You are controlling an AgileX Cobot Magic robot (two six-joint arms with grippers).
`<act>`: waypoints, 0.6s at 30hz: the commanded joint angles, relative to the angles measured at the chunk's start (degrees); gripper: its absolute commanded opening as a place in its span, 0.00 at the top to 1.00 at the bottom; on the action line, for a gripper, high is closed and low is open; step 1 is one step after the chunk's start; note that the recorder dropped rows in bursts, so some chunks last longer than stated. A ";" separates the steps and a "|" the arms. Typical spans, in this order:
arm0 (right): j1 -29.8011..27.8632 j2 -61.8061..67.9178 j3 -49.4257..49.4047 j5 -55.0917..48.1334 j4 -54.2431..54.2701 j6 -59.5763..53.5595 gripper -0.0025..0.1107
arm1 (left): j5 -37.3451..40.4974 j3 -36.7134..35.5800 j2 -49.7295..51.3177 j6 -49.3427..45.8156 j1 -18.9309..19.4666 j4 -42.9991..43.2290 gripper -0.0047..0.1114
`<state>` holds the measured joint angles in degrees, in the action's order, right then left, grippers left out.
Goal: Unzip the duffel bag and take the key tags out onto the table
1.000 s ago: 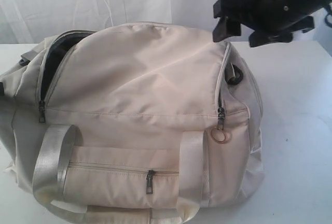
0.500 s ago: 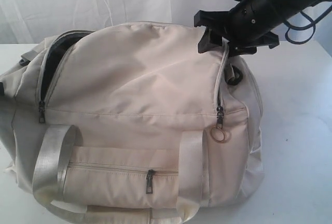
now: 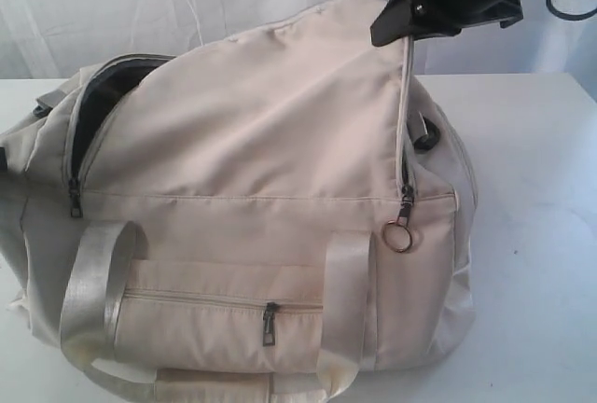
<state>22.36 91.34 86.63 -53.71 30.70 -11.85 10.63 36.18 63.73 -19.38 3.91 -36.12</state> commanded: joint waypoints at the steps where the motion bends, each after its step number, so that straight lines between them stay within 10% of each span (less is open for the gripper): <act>1: -0.06 -2.91 0.54 -11.06 3.70 -7.26 0.98 | 0.15 -0.03 -0.42 -0.07 -0.02 -0.85 0.96; 18: 13.50 -21.57 -26.79 -16.25 12.34 -21.86 0.98 | 0.51 -0.03 -0.42 -0.07 -0.02 -0.85 0.96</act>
<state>32.99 72.12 64.63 -69.46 41.57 -30.70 10.63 36.18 63.73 -19.38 3.91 -36.12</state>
